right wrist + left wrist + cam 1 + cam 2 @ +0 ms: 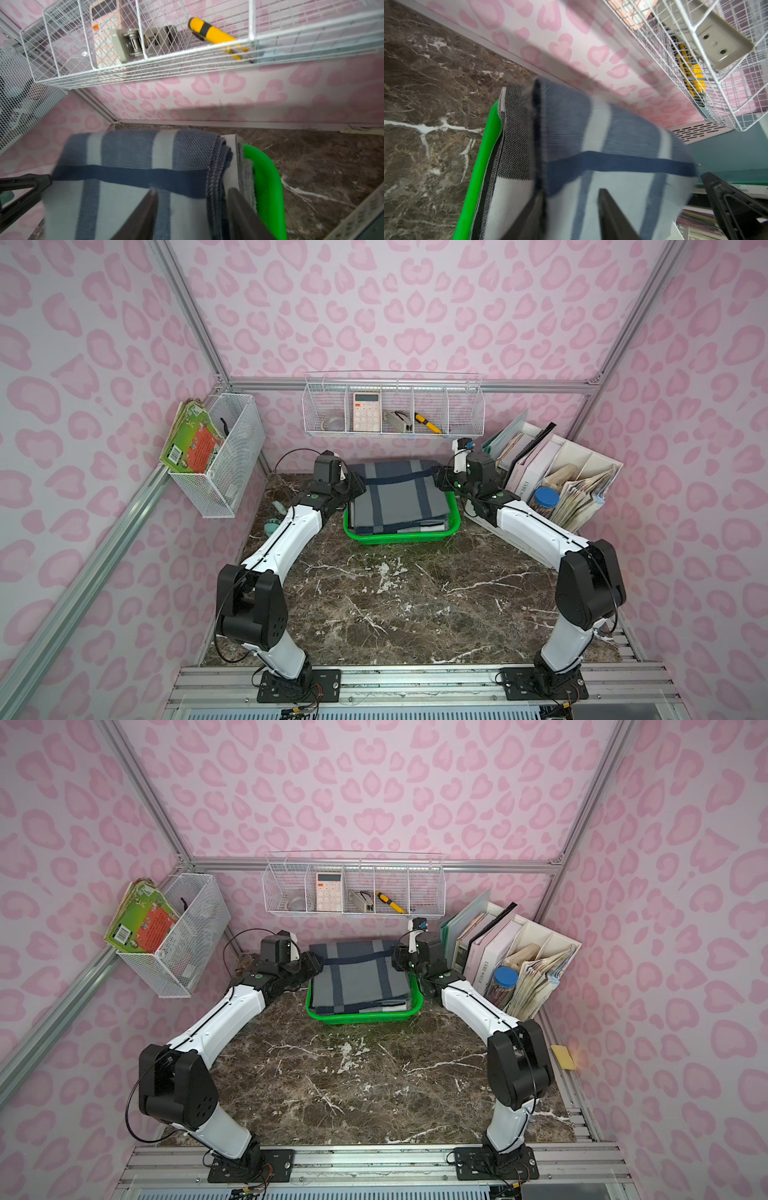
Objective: Put the folded scarf in the basket
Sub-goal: Place the scarf in the basket.
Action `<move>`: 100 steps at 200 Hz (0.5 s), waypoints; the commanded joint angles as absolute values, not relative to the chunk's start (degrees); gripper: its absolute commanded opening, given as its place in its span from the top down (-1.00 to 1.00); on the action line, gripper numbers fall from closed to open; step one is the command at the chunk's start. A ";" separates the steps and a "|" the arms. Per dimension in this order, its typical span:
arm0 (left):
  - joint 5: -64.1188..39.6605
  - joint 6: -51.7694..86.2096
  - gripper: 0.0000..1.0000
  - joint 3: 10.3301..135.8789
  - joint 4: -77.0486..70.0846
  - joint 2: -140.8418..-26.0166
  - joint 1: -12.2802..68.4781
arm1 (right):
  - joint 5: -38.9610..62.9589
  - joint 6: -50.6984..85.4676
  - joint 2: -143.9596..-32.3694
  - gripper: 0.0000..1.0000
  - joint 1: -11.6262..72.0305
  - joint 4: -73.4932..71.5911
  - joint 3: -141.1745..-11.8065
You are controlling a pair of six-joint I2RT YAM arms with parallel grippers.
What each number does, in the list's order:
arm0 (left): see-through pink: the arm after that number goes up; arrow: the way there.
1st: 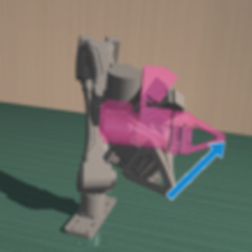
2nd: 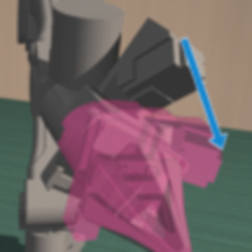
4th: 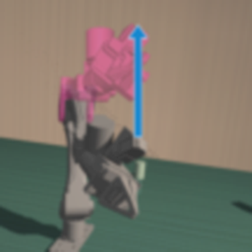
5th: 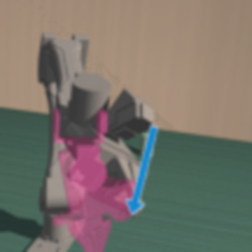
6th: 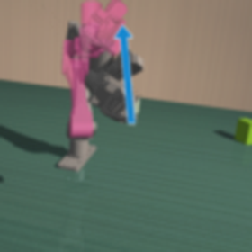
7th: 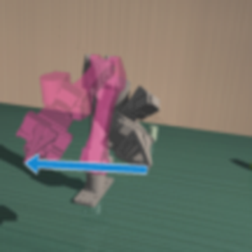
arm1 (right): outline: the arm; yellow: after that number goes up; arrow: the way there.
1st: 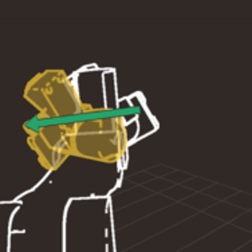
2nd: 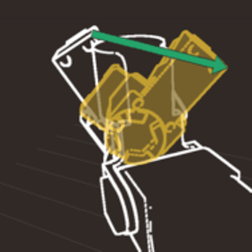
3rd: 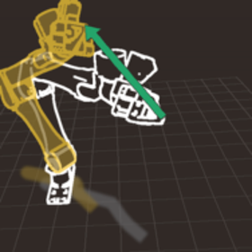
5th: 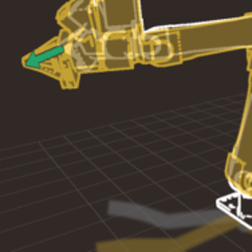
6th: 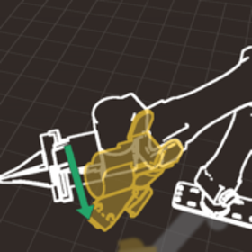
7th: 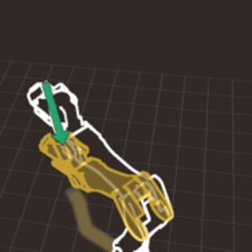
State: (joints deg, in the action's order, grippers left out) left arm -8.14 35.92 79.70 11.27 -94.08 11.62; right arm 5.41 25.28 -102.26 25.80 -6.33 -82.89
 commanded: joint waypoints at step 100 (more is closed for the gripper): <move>-17.02 40.33 -0.97 61.29 12.53 -66.51 13.18 | -3.52 26.06 -59.50 -0.64 27.68 2.21 -50.87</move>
